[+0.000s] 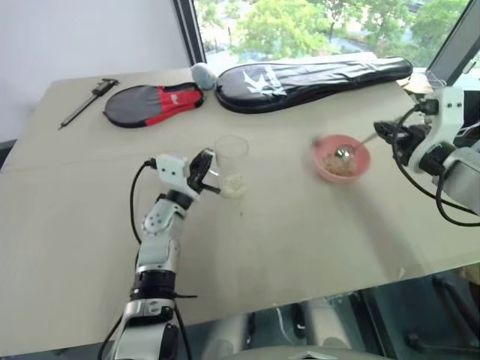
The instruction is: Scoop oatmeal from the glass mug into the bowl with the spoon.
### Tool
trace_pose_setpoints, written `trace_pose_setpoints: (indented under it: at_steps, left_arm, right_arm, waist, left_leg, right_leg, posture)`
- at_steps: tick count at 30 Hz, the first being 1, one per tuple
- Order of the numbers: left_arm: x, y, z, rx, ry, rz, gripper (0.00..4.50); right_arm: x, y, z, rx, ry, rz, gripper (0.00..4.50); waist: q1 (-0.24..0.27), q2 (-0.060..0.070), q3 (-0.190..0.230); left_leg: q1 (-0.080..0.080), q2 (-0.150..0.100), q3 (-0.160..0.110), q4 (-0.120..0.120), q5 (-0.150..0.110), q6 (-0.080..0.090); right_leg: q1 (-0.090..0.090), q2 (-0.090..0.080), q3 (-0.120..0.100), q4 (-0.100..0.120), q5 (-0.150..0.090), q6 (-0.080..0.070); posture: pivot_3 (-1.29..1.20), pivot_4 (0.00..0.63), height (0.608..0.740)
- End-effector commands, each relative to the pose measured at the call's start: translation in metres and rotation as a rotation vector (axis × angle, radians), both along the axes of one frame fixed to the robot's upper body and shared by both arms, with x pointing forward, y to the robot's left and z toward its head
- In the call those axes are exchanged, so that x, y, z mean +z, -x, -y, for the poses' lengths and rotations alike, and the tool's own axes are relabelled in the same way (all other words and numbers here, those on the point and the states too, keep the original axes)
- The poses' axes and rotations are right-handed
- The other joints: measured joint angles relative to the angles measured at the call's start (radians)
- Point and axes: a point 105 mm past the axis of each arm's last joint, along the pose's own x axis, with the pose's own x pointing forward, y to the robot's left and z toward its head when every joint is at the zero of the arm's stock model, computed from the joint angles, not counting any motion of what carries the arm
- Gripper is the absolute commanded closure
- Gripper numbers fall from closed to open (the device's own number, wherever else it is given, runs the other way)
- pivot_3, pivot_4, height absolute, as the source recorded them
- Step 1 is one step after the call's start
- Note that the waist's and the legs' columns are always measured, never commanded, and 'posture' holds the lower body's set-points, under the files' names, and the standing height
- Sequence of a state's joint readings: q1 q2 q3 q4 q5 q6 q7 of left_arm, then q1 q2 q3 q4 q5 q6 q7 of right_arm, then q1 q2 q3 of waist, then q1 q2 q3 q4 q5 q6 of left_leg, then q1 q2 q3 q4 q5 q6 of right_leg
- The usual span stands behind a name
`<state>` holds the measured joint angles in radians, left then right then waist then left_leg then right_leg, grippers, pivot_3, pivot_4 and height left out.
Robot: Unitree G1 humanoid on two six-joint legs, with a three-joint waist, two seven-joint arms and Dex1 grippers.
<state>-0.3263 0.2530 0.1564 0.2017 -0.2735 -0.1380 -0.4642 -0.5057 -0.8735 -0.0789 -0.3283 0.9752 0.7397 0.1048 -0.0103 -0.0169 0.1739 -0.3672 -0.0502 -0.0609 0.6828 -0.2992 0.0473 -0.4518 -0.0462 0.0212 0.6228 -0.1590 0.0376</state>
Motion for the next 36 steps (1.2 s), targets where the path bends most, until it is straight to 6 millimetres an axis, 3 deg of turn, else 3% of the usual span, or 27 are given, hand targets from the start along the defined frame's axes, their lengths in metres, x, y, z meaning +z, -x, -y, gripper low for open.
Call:
trace_pose_setpoints:
  at_steps: [1, 6, 9, 12, 17, 21, 28, 33, 36]
  left_arm:
    - [0.021, 0.007, 0.001, 0.011, 0.019, 0.066, 4.37]
    - [0.023, 0.011, 0.004, 0.007, 0.019, 0.063, 4.37]
    - [0.021, 0.013, 0.005, 0.005, 0.016, 0.056, 4.37]
    - [0.019, 0.015, 0.008, -0.003, 0.013, 0.049, 4.37]
    - [0.014, 0.016, 0.016, -0.019, -0.007, 0.04, 4.37]
    - [0.011, 0.015, 0.019, -0.028, -0.015, 0.039, 4.37]
    - [0.01, 0.014, 0.025, -0.044, -0.038, 0.063, 4.37]
    - [0.008, 0.011, 0.03, -0.055, -0.037, 0.081, 4.37]
    - [0.005, 0.007, 0.032, -0.061, -0.027, 0.085, 4.37]
  right_arm:
    - [0.016, 0.01, -0.017, 0.123, 0.227, 0.168, 4.5]
    - [0.014, 0.003, -0.012, 0.103, 0.244, 0.181, 4.5]
    - [0.027, -0.009, 0.003, 0.006, 0.014, 0.146, 4.5]
    - [0.04, -0.013, 0.003, 0.001, -0.216, 0.096, 4.5]
    - [0.058, -0.006, -0.027, 0.147, -0.512, -0.017, 4.5]
    - [0.065, 0.004, -0.065, 0.31, -0.663, -0.13, 4.5]
    - [0.041, 0.012, -0.108, 0.421, -0.596, -0.292, 4.5]
    - [0.01, 0.009, -0.124, 0.39, -0.327, -0.282, 4.5]
    - [0.006, 0.007, -0.136, 0.413, -0.278, -0.257, 4.5]
  waist:
    - [0.003, 0.0, 0.0]
    - [0.008, -0.001, 0.0]
    - [0.007, -0.001, 0.001]
    - [0.009, -0.001, 0.001]
    - [0.009, -0.001, 0.001]
    - [0.007, 0.0, 0.001]
    - [0.005, 0.0, 0.001]
    - [0.004, 0.0, 0.001]
    - [0.002, 0.0, 0.001]
  left_leg:
    - [0.001, 0.0, -0.001, 0.0, 0.0, 0.0]
    - [0.001, -0.001, -0.001, 0.002, 0.0, -0.001]
    - [0.001, -0.001, -0.001, 0.002, 0.0, -0.001]
    - [0.001, -0.001, -0.001, 0.001, 0.0, -0.001]
    - [0.0, 0.0, -0.003, 0.0, 0.0, -0.001]
    - [0.0, -0.001, -0.002, 0.0, 0.0, -0.001]
    - [-0.001, -0.001, -0.003, 0.0, 0.0, 0.0]
    - [-0.001, -0.001, -0.003, 0.0, 0.0, 0.0]
    - [0.0, -0.001, -0.003, 0.0, 0.0, 0.0]
  right_leg:
    - [0.002, 0.0, -0.001, -0.001, 0.0, 0.0]
    - [0.003, -0.001, -0.001, -0.002, 0.0, 0.0]
    - [0.003, -0.003, 0.0, -0.003, 0.0, 0.0]
    - [0.002, -0.005, 0.0, -0.002, 0.0, 0.0]
    - [0.002, -0.005, -0.001, -0.002, 0.0, -0.001]
    - [0.002, -0.006, -0.001, -0.002, 0.0, -0.001]
    - [0.002, -0.007, -0.002, -0.002, 0.0, -0.001]
    - [0.002, -0.006, -0.003, -0.002, 0.0, -0.001]
    - [0.002, -0.006, -0.002, -0.002, 0.0, -0.001]
  posture:
    - [0.0, 0.15, 0.74]
    - [0.0, 0.15, 0.74]
    - [0.0, 0.15, 0.74]
    - [0.0, 0.15, 0.74]
    - [0.0, 0.15, 0.74]
    - [0.0, 0.15, 0.74]
    - [0.0, 0.15, 0.74]
    - [0.0, 0.15, 0.74]
    - [0.0, 0.15, 0.74]
